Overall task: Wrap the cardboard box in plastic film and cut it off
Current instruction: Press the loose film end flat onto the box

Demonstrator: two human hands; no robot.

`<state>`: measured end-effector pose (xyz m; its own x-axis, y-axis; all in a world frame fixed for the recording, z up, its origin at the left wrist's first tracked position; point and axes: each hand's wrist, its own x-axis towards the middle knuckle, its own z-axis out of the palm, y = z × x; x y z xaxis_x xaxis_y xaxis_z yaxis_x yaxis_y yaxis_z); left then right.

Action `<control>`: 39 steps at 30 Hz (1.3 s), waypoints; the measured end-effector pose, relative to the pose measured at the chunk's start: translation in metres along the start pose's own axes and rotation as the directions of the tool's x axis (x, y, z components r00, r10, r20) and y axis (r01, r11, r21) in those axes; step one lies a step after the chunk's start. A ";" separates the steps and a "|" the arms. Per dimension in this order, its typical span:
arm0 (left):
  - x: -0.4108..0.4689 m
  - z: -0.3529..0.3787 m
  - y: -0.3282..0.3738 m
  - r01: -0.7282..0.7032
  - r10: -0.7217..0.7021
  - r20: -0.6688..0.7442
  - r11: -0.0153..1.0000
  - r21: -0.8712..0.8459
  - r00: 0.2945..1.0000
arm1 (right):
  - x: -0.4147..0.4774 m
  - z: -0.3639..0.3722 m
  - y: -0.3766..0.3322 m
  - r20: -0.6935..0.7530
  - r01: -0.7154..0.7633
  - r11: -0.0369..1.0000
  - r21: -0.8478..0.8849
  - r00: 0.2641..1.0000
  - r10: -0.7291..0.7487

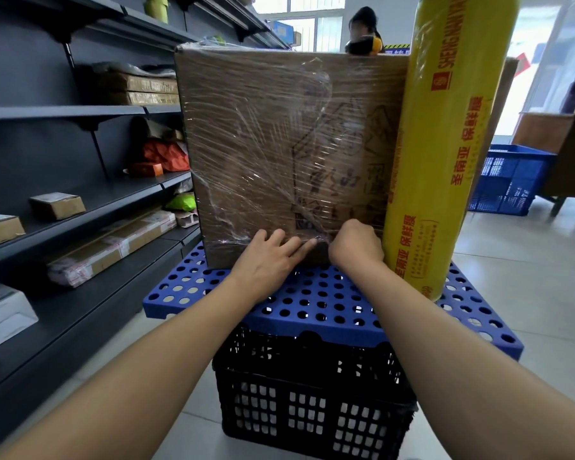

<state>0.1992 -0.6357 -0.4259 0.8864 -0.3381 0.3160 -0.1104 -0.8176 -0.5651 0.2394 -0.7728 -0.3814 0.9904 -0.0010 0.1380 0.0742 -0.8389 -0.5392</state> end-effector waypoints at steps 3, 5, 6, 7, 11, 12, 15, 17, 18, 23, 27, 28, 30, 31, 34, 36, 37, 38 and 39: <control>0.001 0.002 0.003 -0.016 0.016 0.019 1.000 -0.006 1.000 | 0.000 -0.002 -0.006 0.019 -0.015 0.994 0.106 1.000 0.013; 0.003 0.002 0.004 -0.033 0.035 0.052 0.999 -0.041 0.998 | 0.005 -0.001 -0.008 0.104 -0.009 0.951 0.308 0.994 -0.025; 0.003 0.001 0.003 -0.055 0.060 0.078 0.996 -0.070 0.995 | 0.006 -0.001 -0.008 0.163 -0.021 0.917 0.398 0.985 -0.049; 0.002 0.001 0.002 -0.078 0.089 0.104 0.991 -0.104 0.991 | 0.007 -0.001 -0.006 0.211 -0.051 0.877 0.477 0.976 -0.058; -0.008 0.002 -0.007 -0.007 0.054 0.107 0.917 -0.399 0.993 | 0.008 0.004 0.005 0.216 -0.139 0.824 0.549 0.976 0.021; -0.012 0.002 -0.008 0.028 0.003 0.067 0.888 -0.458 0.998 | 0.007 0.005 0.007 0.188 -0.140 0.850 0.507 0.981 0.049; -0.024 0.006 -0.015 0.162 -0.202 -0.032 0.860 -0.484 0.979 | 0.002 0.005 0.002 0.059 -0.073 0.906 0.416 0.997 0.053; -0.029 0.007 -0.020 0.257 -0.312 -0.016 0.810 -0.527 0.950 | 0.001 0.008 -0.006 0.079 -0.022 0.890 0.455 0.997 -0.016; -0.030 0.007 -0.023 0.286 -0.339 0.012 0.775 -0.564 0.941 | -0.003 0.008 -0.011 0.128 -0.004 0.872 0.489 0.989 -0.068; -0.041 0.007 -0.036 0.335 -0.347 0.136 0.616 -0.713 0.928 | -0.002 0.015 -0.004 0.211 -0.102 0.865 0.492 0.978 -0.004; -0.049 0.011 -0.041 0.443 -0.534 0.173 0.433 -0.785 0.828 | -0.005 0.021 -0.002 0.201 -0.033 0.879 0.475 0.977 -0.071; -0.049 0.010 -0.041 0.446 -0.576 0.179 0.363 -0.818 0.797 | -0.007 0.021 -0.005 0.206 -0.014 0.870 0.493 0.973 -0.101; -0.047 0.007 -0.042 0.444 -0.614 0.212 0.253 -0.860 0.761 | -0.009 0.020 -0.012 0.222 0.001 0.840 0.542 0.964 -0.145; -0.046 0.006 -0.043 0.453 -0.617 0.235 0.221 -0.864 0.751 | -0.009 0.020 -0.014 0.226 0.004 0.831 0.556 0.962 -0.155; -0.045 0.001 -0.049 0.512 -0.626 0.304 0.179 -0.840 0.718 | -0.011 0.017 -0.019 0.175 0.058 0.854 0.517 0.970 -0.171; -0.043 -0.003 -0.051 0.534 -0.645 0.302 0.196 -0.822 0.702 | -0.010 0.014 -0.024 0.111 0.117 0.832 0.543 0.972 -0.209; -0.042 -0.007 -0.051 0.528 -0.652 0.285 0.211 -0.822 0.703 | -0.010 0.012 -0.029 0.087 0.146 0.808 0.571 0.968 -0.237; -0.040 -0.011 -0.051 0.516 -0.656 0.256 0.238 -0.823 0.710 | -0.010 0.008 -0.034 0.063 0.168 0.779 0.604 0.964 -0.257; -0.037 -0.016 -0.050 0.504 -0.660 0.218 0.279 -0.817 0.719 | -0.009 0.004 -0.039 0.038 0.178 0.754 0.633 0.965 -0.260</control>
<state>0.1651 -0.5897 -0.3968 0.8082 0.3982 0.4340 0.0488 -0.7796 0.6243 0.2279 -0.7379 -0.3648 0.9408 0.2376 0.2419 0.3060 -0.2879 -0.9074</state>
